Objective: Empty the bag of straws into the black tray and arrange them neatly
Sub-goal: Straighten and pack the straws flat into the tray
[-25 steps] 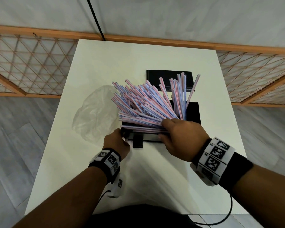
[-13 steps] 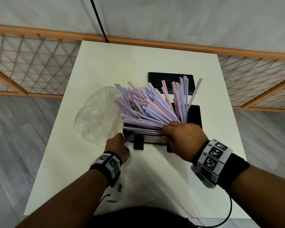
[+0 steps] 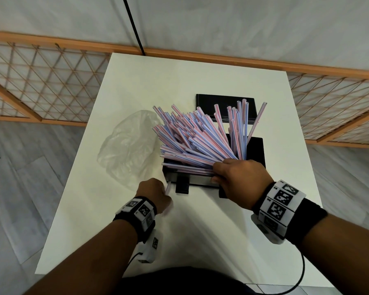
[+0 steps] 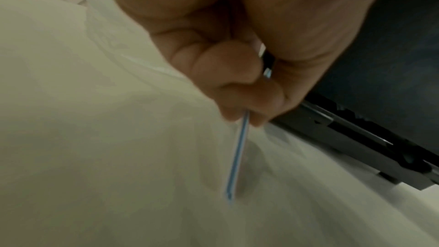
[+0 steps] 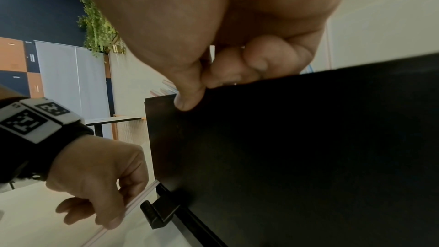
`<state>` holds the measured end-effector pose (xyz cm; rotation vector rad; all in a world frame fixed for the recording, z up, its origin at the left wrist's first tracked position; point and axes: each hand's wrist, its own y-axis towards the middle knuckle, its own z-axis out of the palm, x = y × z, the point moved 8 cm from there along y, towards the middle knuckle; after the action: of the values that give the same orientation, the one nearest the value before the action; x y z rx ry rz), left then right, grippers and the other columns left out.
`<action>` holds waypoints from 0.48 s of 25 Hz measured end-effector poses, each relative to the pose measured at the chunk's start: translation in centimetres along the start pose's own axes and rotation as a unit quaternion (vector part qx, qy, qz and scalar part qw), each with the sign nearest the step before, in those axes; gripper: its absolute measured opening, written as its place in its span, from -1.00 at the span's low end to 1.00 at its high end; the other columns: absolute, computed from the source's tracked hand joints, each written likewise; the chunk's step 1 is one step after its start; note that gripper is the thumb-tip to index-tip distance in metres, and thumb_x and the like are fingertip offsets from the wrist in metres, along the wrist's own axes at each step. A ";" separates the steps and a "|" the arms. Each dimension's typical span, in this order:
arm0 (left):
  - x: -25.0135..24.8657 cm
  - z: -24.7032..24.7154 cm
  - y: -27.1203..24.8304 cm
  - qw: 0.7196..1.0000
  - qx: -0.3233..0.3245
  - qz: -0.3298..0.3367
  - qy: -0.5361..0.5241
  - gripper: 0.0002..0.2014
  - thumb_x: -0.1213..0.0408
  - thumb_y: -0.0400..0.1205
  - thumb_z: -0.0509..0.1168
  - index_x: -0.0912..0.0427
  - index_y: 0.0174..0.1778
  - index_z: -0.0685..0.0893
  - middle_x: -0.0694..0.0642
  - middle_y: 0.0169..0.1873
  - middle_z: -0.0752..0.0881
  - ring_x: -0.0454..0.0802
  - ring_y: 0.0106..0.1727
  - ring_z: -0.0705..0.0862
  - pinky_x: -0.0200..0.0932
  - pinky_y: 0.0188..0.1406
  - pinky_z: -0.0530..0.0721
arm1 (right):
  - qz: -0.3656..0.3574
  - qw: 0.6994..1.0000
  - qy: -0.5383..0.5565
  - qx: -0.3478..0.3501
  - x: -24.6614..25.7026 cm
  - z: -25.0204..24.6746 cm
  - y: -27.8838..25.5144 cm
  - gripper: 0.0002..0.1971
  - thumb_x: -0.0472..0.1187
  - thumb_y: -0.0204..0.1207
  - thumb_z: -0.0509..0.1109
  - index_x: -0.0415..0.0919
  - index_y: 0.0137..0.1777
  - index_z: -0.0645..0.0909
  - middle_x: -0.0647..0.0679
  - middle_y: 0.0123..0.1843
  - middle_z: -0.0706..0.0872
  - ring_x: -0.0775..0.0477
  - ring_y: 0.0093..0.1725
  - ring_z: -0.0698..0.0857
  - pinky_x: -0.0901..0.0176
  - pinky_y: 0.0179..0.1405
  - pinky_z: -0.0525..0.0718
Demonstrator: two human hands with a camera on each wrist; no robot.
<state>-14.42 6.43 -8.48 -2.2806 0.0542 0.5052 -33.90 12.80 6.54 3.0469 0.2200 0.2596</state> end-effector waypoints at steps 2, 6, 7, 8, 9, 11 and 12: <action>-0.4 -0.3 -0.1 1.000 0.000 0.001 -0.005 -0.86 0.23 0.47 0.41 0.22 -0.17 0.79 0.19 -0.30 0.86 0.15 -0.25 0.86 -0.08 -0.22 0.87 | -0.002 1.000 -0.001 -0.003 0.0 0.1 0.0 -0.87 -0.03 0.41 0.44 -0.02 -0.17 0.58 0.01 -0.36 0.68 -0.25 -0.46 0.71 0.07 -0.60 0.57; -0.7 -1.3 0.4 0.998 -0.037 -0.003 -0.042 -0.85 0.23 0.61 0.39 0.20 -0.17 0.81 0.13 -0.33 0.87 -0.03 -0.42 0.84 -0.26 -0.35 0.79 | 0.000 1.000 -0.001 -0.006 0.0 0.2 0.0 -0.88 -0.03 0.41 0.42 -0.02 -0.18 0.58 0.00 -0.36 0.68 -0.25 -0.46 0.71 0.05 -0.62 0.57; -0.6 -1.2 0.5 0.999 -0.029 -0.004 -0.024 -0.87 0.25 0.55 0.42 0.22 -0.19 0.84 0.15 -0.30 0.87 0.03 -0.31 0.86 -0.20 -0.26 0.82 | -0.001 1.000 -0.001 -0.007 0.0 0.2 0.0 -0.88 -0.03 0.40 0.42 -0.03 -0.18 0.58 0.00 -0.36 0.68 -0.26 -0.47 0.70 0.05 -0.63 0.56; -0.4 -0.9 0.3 1.000 -0.010 -0.007 0.003 -0.89 0.27 0.47 0.47 0.23 -0.22 0.86 0.17 -0.28 0.87 0.08 -0.24 0.87 -0.15 -0.20 0.85 | -0.002 1.000 -0.002 -0.008 0.1 0.1 0.0 -0.88 -0.04 0.40 0.43 -0.03 -0.18 0.58 0.00 -0.37 0.68 -0.26 -0.48 0.70 0.06 -0.63 0.55; -0.1 -0.4 -0.1 0.999 0.016 -0.016 0.028 -0.89 0.28 0.38 0.52 0.24 -0.25 0.87 0.17 -0.29 0.87 0.09 -0.23 0.87 -0.13 -0.19 0.86 | -0.003 1.000 -0.003 -0.009 0.1 0.1 0.0 -0.88 -0.04 0.40 0.43 -0.02 -0.18 0.57 0.00 -0.37 0.68 -0.26 -0.49 0.70 0.07 -0.63 0.55; 0.2 0.2 -0.5 0.998 0.044 -0.024 0.040 -0.86 0.27 0.33 0.55 0.23 -0.26 0.86 0.13 -0.35 0.87 0.03 -0.29 0.87 -0.13 -0.21 0.87 | 0.000 1.000 -0.001 -0.007 0.0 0.1 0.0 -0.88 -0.04 0.41 0.43 -0.02 -0.17 0.57 0.00 -0.36 0.68 -0.26 -0.48 0.70 0.07 -0.62 0.55; 0.1 0.1 -0.5 0.999 0.033 -0.019 0.023 -0.87 0.24 0.39 0.53 0.21 -0.23 0.84 0.11 -0.37 0.87 -0.01 -0.35 0.86 -0.18 -0.24 0.86 | 0.002 1.000 -0.001 -0.005 0.0 0.1 0.0 -0.88 -0.04 0.41 0.43 -0.02 -0.17 0.57 0.00 -0.36 0.68 -0.26 -0.47 0.70 0.06 -0.61 0.56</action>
<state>-14.30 6.81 -8.21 -2.2255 0.0491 0.4238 -33.86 12.81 6.48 3.0387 0.2127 0.2578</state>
